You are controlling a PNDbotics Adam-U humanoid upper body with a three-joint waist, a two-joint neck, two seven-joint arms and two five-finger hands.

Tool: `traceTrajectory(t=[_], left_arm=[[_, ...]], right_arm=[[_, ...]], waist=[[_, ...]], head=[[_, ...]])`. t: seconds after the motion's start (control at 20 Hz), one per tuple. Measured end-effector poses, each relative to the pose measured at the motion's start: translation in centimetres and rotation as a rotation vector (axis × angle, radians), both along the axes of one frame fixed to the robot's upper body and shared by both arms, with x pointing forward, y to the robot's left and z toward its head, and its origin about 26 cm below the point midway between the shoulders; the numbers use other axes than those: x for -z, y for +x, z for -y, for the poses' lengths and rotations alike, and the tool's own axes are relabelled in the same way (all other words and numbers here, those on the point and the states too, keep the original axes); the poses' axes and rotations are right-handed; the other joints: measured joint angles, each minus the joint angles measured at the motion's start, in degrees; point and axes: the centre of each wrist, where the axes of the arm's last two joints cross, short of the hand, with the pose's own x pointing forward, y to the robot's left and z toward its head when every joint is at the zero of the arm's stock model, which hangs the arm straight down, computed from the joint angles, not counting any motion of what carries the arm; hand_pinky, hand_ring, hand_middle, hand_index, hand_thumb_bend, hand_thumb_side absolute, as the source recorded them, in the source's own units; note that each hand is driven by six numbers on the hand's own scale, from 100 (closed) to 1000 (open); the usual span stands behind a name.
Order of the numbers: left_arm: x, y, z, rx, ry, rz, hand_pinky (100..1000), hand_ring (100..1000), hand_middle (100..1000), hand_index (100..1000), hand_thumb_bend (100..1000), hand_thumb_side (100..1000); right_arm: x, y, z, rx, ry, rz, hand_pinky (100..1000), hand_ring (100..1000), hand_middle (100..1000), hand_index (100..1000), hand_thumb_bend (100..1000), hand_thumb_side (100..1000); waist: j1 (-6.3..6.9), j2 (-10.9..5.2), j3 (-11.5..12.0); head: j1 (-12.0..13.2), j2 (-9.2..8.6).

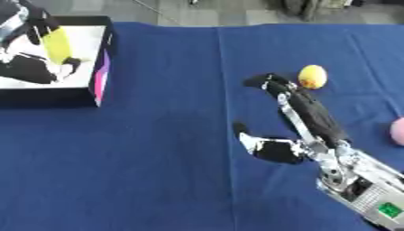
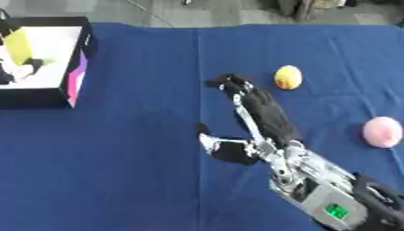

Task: Pick up the objects with one hand, pass them to the other hand, and then place them into the box on the other side of the table.

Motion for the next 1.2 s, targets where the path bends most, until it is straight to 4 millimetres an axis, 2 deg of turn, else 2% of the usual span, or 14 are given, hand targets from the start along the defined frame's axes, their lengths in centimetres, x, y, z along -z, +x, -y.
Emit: traceTrajectory(t=[0.15, 0.2, 0.25, 0.55, 0.8, 0.95, 1.0, 1.05, 1.1, 1.2], left_arm=[[0.3, 1.4, -1.7, -0.054, -0.047, 0.02, 717, 546, 447, 524, 276, 303], [0.5, 1.9, -2.2, -0.073, -0.062, 0.023, 717, 548, 449, 526, 277, 283], [0.7, 2.5, -2.7, -0.091, -0.077, 0.025, 717, 548, 449, 527, 276, 303], [2.9, 5.1, -5.1, -0.217, -0.122, 0.009, 723, 563, 468, 551, 298, 292], [4.7, 6.4, -6.8, -0.313, -0.13, -0.039, 764, 627, 525, 637, 496, 225], [5.6, 6.8, -7.6, -0.376, -0.126, -0.085, 809, 712, 598, 747, 600, 230], [5.8, 6.8, -7.9, -0.396, -0.122, -0.101, 839, 776, 675, 828, 678, 259], [5.9, 6.9, -8.1, -0.413, -0.119, -0.114, 859, 819, 727, 871, 746, 298], [6.0, 6.9, -8.2, -0.43, -0.114, -0.127, 871, 840, 745, 889, 802, 337], [6.1, 7.0, -8.4, -0.46, -0.1, -0.144, 897, 876, 779, 921, 960, 474]], right_arm=[[-1.6, 0.7, 1.8, 0.031, 0.062, 0.061, 807, 824, 780, 825, 239, 174], [-2.3, 0.9, 2.4, 0.043, 0.084, 0.084, 806, 823, 780, 824, 174, 195], [-3.1, 1.2, 3.0, 0.053, 0.103, 0.108, 805, 822, 777, 822, 239, 164], [-7.3, 1.8, 5.5, 0.108, 0.203, 0.193, 797, 816, 772, 818, 221, 160], [-9.4, 1.8, 6.9, 0.141, 0.27, 0.234, 795, 814, 770, 817, 225, 145], [-10.2, 1.7, 7.6, 0.158, 0.292, 0.263, 797, 815, 770, 816, 230, 138], [-10.4, 1.7, 7.8, 0.164, 0.296, 0.272, 797, 815, 770, 816, 236, 134], [-10.6, 1.7, 8.0, 0.171, 0.3, 0.28, 798, 815, 770, 816, 240, 131], [-10.8, 1.6, 8.3, 0.181, 0.3, 0.284, 798, 815, 770, 816, 240, 129], [-11.0, 1.5, 8.8, 0.205, 0.302, 0.294, 797, 814, 768, 815, 237, 131]], waist=[[-0.14, 0.49, -1.06], [-0.17, 0.57, -1.41], [-0.18, 0.61, -1.7], [-0.39, 1.24, -3.27], [-0.48, 1.58, -3.98], [-0.66, 1.6, -4.01], [-0.69, 1.6, -4.01], [-0.7, 1.6, -4.01], [-0.71, 1.6, -4.01], [-0.72, 1.6, -4.0]], head=[[1.3, -0.64], [1.64, -0.76], [1.94, -0.94], [3.6, -1.4], [4.72, -1.61], [5.08, -1.61], [5.1, -1.61], [5.11, -1.61], [5.12, -1.61], [5.12, -1.61]])
